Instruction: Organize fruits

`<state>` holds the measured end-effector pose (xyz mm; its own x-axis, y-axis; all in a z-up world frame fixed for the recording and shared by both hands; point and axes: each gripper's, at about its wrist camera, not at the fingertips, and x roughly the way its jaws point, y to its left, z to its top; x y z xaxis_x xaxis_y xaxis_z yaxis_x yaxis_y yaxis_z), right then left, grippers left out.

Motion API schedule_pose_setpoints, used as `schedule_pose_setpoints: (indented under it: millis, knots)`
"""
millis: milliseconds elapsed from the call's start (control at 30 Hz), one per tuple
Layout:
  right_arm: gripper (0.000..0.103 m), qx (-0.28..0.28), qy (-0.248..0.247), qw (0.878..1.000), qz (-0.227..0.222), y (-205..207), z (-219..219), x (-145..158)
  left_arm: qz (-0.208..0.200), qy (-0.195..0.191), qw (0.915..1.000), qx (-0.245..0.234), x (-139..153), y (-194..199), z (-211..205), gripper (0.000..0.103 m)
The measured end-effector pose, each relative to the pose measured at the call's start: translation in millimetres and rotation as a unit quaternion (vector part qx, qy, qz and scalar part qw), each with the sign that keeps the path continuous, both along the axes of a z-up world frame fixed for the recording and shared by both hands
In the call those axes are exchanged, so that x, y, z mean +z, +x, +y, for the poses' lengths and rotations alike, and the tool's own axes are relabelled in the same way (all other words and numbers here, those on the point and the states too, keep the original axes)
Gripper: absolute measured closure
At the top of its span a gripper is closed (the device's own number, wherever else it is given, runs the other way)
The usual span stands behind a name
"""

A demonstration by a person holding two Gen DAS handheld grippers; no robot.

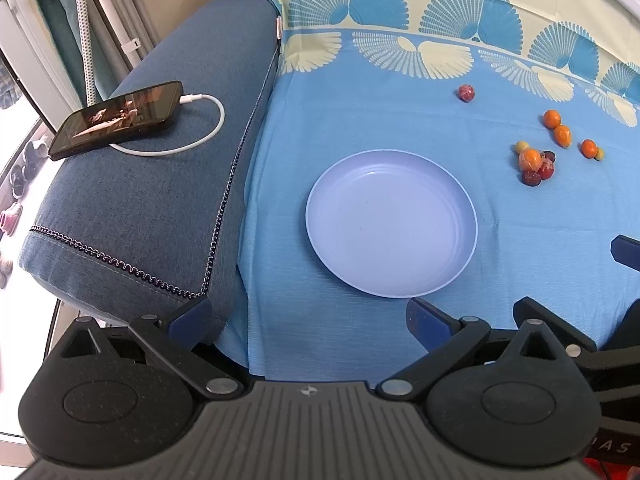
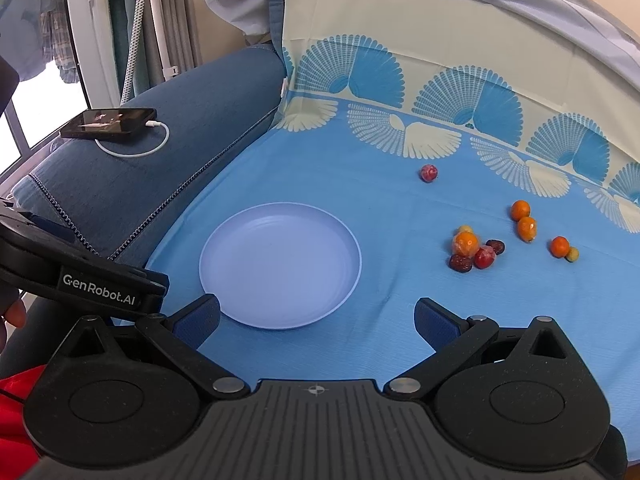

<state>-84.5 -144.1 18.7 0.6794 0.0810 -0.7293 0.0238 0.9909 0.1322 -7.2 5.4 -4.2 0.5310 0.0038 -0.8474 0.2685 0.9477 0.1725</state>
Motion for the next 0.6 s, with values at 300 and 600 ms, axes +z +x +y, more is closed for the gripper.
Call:
schedule_pose_setpoints:
  millis: [300, 600]
  knots:
    - [0.000, -0.002, 0.003, 1.000, 0.001, 1.3, -2.3, -0.3, 0.001, 0.003, 1.0000, 0.000, -0.3, 1.1, -1.2, 0.000]
    - [0.000, 0.000, 0.006, 1.000, 0.001, 1.1, -0.6, -1.7, 0.004, 0.008, 1.0000, 0.000, -1.6, 3.5, -2.6, 0.000]
